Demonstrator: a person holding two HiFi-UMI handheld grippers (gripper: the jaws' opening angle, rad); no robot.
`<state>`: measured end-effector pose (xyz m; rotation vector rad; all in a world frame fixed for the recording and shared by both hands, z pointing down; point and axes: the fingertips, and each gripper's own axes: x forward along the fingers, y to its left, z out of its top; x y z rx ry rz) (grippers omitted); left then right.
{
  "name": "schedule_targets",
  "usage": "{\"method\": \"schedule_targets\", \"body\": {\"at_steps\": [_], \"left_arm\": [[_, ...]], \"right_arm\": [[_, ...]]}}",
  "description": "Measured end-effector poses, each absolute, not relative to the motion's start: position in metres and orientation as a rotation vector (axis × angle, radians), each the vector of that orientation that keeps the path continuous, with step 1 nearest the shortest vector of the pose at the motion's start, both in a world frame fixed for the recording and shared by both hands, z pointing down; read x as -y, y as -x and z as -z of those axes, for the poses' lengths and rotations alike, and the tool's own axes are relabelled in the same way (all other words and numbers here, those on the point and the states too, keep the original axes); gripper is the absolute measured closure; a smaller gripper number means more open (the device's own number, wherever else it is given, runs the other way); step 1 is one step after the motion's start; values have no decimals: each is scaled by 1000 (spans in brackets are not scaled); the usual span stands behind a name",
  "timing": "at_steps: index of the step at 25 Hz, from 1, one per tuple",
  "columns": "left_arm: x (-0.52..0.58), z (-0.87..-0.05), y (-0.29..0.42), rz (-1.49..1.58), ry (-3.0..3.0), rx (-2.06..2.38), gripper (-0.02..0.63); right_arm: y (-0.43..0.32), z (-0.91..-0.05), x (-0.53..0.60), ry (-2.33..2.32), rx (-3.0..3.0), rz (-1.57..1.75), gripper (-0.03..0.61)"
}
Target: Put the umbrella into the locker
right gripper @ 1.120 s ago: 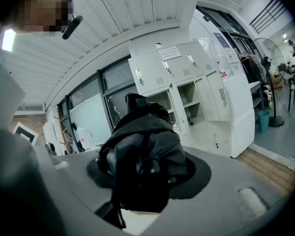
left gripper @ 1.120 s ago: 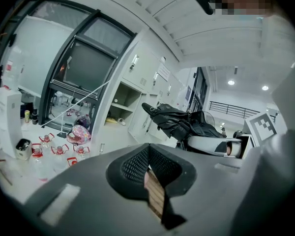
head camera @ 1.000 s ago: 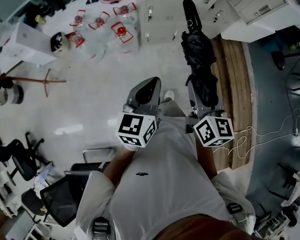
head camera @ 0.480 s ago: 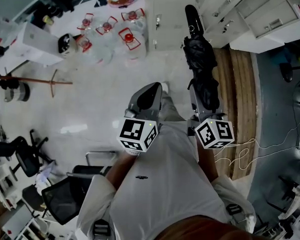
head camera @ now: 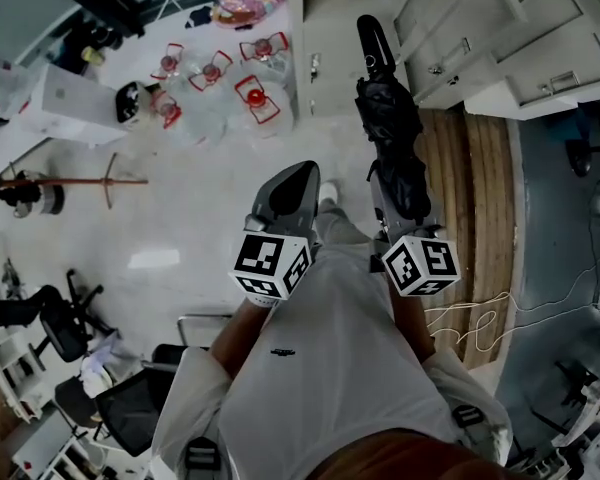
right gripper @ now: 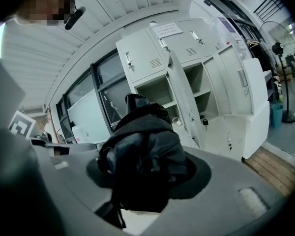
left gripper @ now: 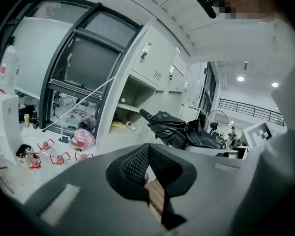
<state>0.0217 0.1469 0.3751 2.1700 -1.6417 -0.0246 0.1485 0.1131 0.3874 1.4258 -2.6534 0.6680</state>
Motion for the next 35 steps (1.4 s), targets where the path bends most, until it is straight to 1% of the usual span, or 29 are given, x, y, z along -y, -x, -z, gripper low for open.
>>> {"method": "schedule_targets", "body": {"at_steps": [10,16,26,35], "left_arm": [[-63,-371,-19,14,-2157,1692,601],[-30,-372,-29,-3,-2142,1713,601],[-15,-381,-30,-57,-2085,1746,601],[7,-390,-18,-65,-2050,1737,601]], "right_arm": [[-141,-396,-28,-1396,2659,-675,333],[-140,-406,0,-1335,2671,-718,333],[-140,-410,28,-1310,2680,-731,333],[-125,-412,49,-1305,2669,-735,333]]}}
